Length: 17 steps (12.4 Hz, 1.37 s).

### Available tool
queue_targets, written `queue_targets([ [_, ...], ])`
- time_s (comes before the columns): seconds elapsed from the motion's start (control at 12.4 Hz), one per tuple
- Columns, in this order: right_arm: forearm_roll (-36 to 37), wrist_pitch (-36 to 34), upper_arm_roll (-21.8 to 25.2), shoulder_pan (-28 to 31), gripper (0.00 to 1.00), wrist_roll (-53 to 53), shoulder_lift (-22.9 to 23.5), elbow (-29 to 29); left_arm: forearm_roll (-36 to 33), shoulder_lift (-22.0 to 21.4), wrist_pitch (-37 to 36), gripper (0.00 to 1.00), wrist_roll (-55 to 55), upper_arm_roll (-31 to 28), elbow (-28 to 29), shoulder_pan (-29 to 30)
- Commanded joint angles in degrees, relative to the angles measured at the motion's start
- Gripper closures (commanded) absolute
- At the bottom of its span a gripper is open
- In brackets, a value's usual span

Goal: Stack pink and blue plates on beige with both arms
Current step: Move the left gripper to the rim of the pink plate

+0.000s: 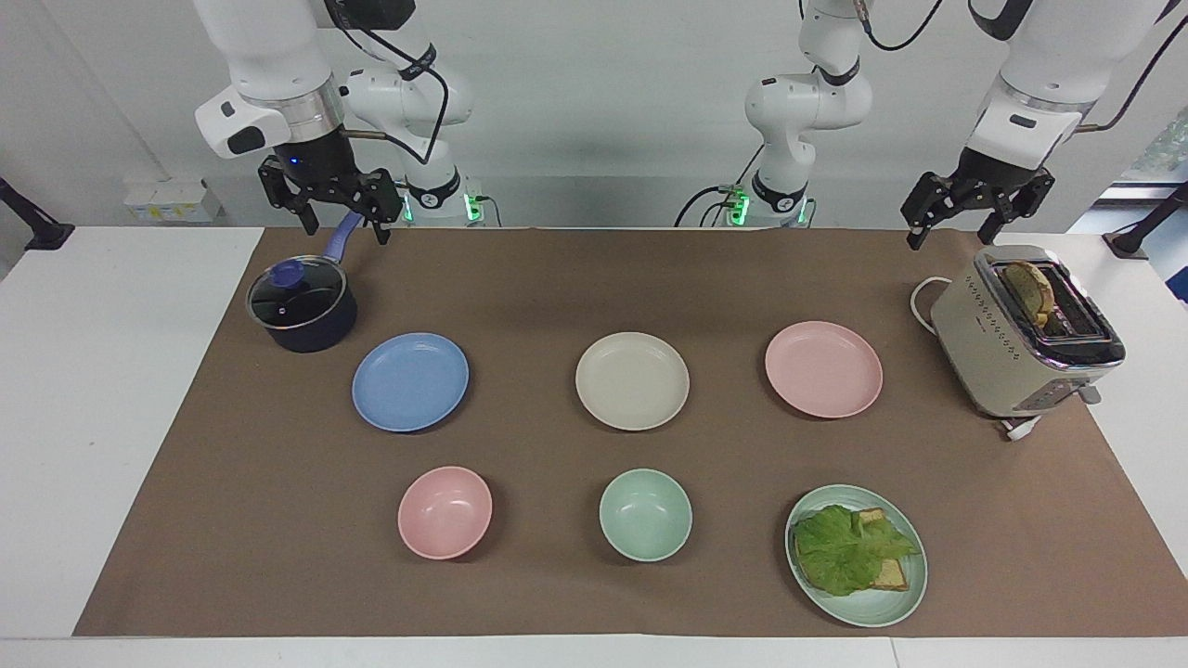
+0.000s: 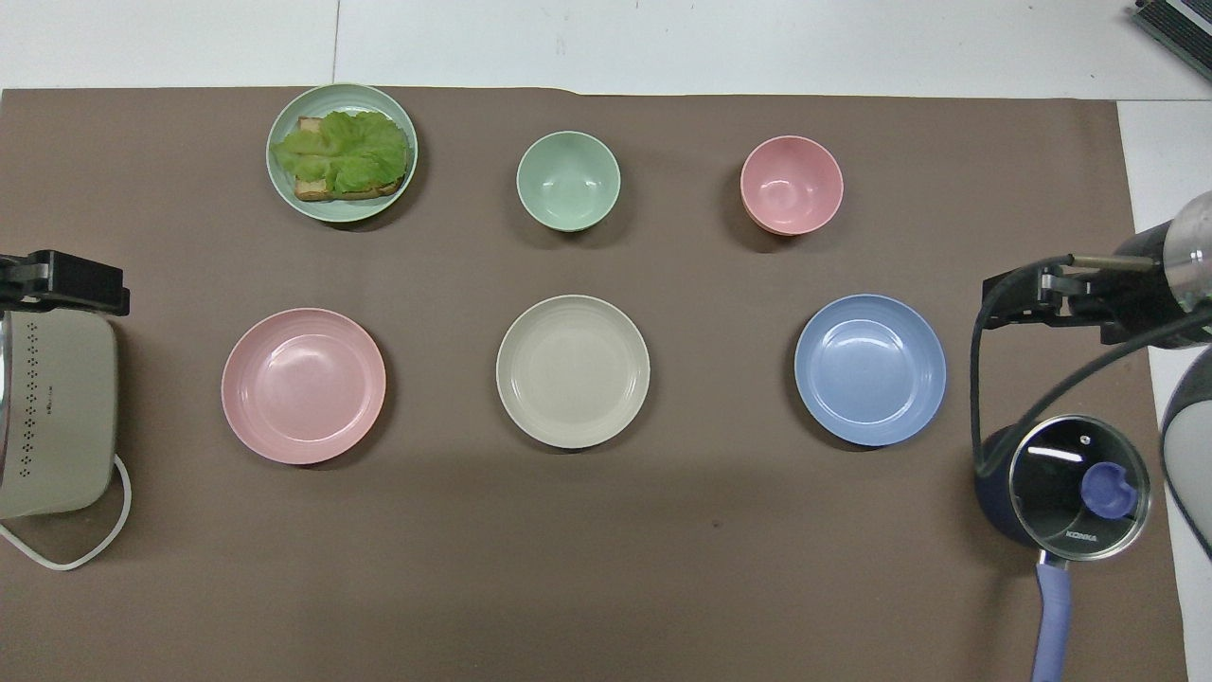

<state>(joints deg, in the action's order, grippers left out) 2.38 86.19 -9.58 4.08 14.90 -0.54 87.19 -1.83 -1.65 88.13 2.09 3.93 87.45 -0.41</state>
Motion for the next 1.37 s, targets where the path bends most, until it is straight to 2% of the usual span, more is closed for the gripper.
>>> queue_targets([
  [0.0, -0.1, 0.21, -0.18, 0.66, 0.0, -2.23, -0.78, 1.14, 0.07, -1.78, 0.11, 0.0, -1.12, -0.32, 2.03, -0.03],
  [0.24, -0.1, 0.29, -0.09, 0.75, 0.0, -2.07, -0.86, 1.23, 0.42, -2.04, 0.11, 0.0, -0.6, -0.32, 2.64, -0.03],
  [0.32, -0.1, 0.29, -0.09, 0.75, 0.0, -2.07, -0.86, 1.23, 0.42, -1.78, 1.24, 0.0, -0.59, -0.32, 4.73, 0.15],
  [0.56, -0.1, 0.29, -0.09, 0.75, 0.0, -1.98, -0.95, 1.41, 0.6, -1.69, 16.67, 0.0, -1.47, -0.41, 19.3, 2.42],
  [0.72, -0.1, 0.29, -0.01, 0.75, 0.0, -1.72, -0.95, 1.41, 0.69, 1.54, 22.5, 0.0, -2.35, -0.32, 22.93, 4.1],
  [0.97, -0.1, 0.29, 0.0, 0.75, 0.0, -2.15, -0.95, 1.41, 0.69, 9.45, 26.9, 0.0, -2.53, -0.41, 23.56, 4.98],
  [1.29, -0.01, 0.29, 0.08, 1.19, 0.0, -2.42, -0.95, 1.32, 0.69, 11.23, 31.22, 0.0, -1.74, -0.41, 29.17, 6.39],
])
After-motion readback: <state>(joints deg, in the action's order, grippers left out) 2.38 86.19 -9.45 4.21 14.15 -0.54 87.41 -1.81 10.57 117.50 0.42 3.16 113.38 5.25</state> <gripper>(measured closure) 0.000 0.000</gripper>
